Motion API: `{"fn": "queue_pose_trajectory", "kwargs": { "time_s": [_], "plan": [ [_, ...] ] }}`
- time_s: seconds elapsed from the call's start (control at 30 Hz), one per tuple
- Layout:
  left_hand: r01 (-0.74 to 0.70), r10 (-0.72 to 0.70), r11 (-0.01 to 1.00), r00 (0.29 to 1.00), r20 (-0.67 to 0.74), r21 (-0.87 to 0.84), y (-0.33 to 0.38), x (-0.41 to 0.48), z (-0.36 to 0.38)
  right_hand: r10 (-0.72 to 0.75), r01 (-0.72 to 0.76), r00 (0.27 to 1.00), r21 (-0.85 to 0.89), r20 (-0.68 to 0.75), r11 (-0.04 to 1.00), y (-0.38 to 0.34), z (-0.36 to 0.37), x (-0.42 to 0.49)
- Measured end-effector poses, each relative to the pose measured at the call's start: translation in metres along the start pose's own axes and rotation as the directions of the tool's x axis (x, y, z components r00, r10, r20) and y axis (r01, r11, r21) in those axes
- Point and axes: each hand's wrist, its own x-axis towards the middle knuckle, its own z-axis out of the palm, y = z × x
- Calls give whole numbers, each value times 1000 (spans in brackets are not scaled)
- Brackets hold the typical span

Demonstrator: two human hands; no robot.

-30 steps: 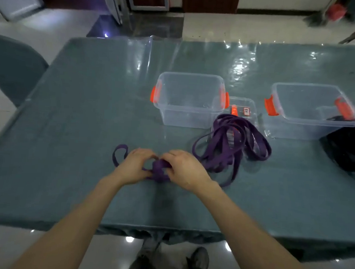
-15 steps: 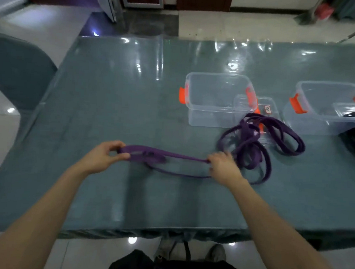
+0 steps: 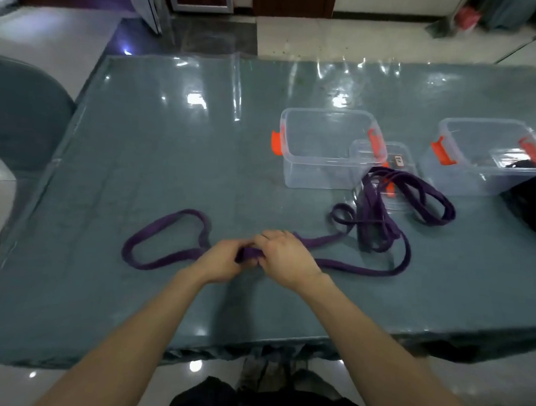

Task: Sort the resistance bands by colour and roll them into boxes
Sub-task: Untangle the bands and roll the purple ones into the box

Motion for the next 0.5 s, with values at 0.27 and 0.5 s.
{"fn": "queue_pose_trajectory", "kwargs": {
  "time_s": [0.27,0.5],
  "plan": [
    [303,-243,942,913,-327,144,-63,-33,-59,268,-256,960,-134,79,957,116,29,-43],
    [589,-520,735,808,-278,337,-85,-71,-33,618,-616,785,-159,-40,772,170,40,-55]
  ]
}}
